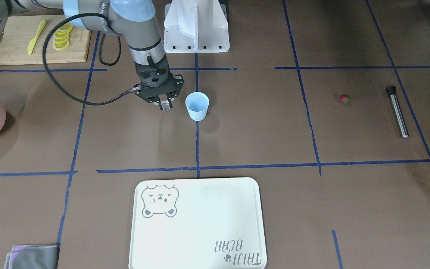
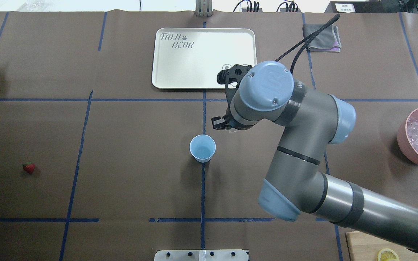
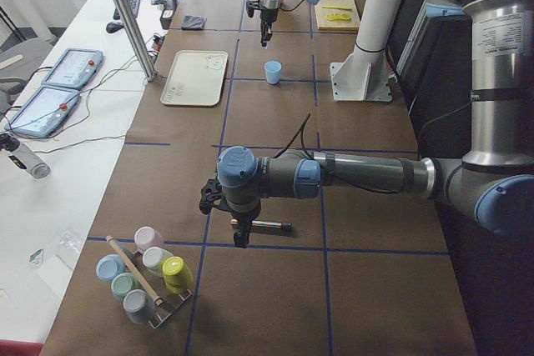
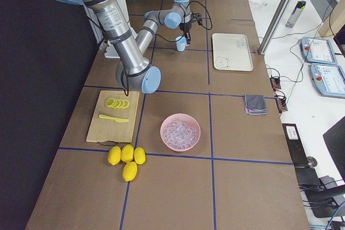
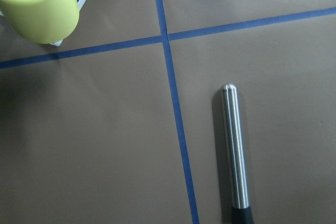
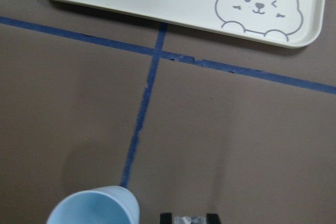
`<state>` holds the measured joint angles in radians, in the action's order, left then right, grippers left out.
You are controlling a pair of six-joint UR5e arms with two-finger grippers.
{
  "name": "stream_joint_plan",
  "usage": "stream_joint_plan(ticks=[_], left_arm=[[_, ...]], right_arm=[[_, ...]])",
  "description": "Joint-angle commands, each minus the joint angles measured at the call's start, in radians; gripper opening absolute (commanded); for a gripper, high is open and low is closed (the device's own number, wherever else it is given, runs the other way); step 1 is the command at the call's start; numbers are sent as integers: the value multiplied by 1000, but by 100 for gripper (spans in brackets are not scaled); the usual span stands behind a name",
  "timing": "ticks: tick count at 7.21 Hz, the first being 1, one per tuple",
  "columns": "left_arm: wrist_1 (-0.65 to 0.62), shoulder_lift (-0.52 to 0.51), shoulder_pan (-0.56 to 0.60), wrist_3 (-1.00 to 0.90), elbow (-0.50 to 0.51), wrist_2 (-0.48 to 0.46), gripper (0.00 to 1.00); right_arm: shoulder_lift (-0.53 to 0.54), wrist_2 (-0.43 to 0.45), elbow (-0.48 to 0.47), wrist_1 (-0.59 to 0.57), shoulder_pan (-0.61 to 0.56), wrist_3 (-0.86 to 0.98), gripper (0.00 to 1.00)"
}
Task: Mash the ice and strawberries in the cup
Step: 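Carry the ice cube with the right gripper over the blue cup, then lower the right gripper into the blue cup and release the ice cube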
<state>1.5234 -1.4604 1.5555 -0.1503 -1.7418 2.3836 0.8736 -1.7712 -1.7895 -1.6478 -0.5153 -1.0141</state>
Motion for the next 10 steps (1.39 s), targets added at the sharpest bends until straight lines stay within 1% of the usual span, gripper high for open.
stream_joint_plan(ticks=[1,2,4,5,6,7,8,9,10], left_arm=[[-2,0,-2,0,1,0,100],[0,0,-2,0,1,0,100],[-2,0,-2,-3,5,0,100],[-2,0,-3,-3,5,0,100],[-2,0,-3,-3,5,0,100],[-2,0,-2,-5,5,0,100],[-2,0,-3,-5,5,0,100],[-2,0,-2,-5,5,0,100],[-2,0,-2,-5,5,0,100]], right_arm=[[-125,38,123,-27,50,-63,0],[-123,57,122,-33,58,-63,0],[-125,65,116,-66,70,-63,3],[-127,64,117,-66,80,-63,6],[-127,65,117,-66,87,-63,12],[-127,65,119,-64,87,-63,31],[-124,65,117,-66,90,-64,79],[-122,62,119,-66,95,-64,98],[-122,62,119,-64,97,-93,98]])
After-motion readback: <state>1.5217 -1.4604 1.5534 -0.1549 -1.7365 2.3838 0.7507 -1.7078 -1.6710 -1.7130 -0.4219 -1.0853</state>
